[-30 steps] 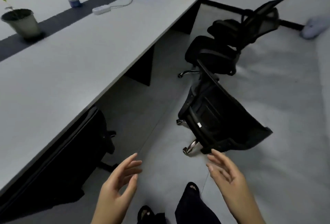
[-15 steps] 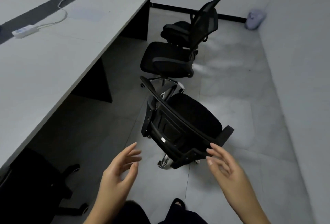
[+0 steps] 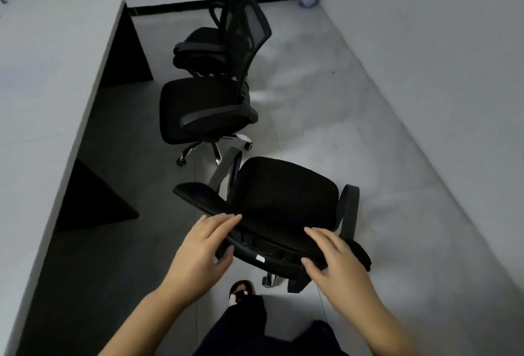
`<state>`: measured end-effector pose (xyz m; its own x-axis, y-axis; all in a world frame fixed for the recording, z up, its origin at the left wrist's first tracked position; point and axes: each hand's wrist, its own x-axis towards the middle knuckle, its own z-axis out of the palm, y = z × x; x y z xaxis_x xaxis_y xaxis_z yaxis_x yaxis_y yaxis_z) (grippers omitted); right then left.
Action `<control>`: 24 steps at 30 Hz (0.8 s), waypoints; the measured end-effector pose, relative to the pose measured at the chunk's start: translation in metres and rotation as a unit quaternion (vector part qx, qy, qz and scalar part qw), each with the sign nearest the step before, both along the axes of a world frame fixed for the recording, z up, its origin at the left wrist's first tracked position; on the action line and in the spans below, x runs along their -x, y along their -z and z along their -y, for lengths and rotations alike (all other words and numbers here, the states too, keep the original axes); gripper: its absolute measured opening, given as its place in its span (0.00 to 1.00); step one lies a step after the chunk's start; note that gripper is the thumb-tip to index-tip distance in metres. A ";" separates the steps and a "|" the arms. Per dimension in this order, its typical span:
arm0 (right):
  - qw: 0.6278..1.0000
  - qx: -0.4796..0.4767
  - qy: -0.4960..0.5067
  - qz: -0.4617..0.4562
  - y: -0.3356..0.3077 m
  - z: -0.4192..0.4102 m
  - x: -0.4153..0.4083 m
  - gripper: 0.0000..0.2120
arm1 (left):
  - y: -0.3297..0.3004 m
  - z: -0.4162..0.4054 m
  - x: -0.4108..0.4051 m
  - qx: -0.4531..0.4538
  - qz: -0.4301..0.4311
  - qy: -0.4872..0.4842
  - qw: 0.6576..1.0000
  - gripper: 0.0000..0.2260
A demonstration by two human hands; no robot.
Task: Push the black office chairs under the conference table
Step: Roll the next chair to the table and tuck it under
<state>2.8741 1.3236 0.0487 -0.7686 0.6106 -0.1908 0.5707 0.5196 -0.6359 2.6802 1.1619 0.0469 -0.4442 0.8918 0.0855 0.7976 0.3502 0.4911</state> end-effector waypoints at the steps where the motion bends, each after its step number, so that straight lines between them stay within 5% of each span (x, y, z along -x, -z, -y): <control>1: 1.000 -0.001 0.007 0.018 0.005 0.001 0.008 0.25 | 0.008 -0.006 0.020 0.040 -0.040 0.044 0.997 0.23; 5: 0.995 -0.041 0.017 0.087 0.027 0.005 0.025 0.25 | 0.031 -0.028 0.079 0.158 -0.126 0.151 0.968 0.21; 9: 0.984 -0.120 0.032 0.128 0.042 0.006 0.031 0.24 | 0.038 -0.043 0.106 0.175 -0.124 0.192 0.958 0.20; 18: 0.981 -0.158 -0.032 0.109 0.057 -0.017 0.033 0.24 | 0.038 -0.043 0.093 0.163 -0.109 0.114 0.974 0.13; 24: 0.973 -0.180 -0.138 0.054 0.061 -0.076 0.026 0.27 | 0.052 -0.033 0.041 0.130 -0.108 -0.040 0.985 0.11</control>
<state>2.8476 1.3996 -0.0126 -0.9000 0.4262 -0.0911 0.4311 0.8401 -0.3292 2.6396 1.1944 -0.0048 -0.5112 0.8586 -0.0401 0.8382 0.5083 0.1977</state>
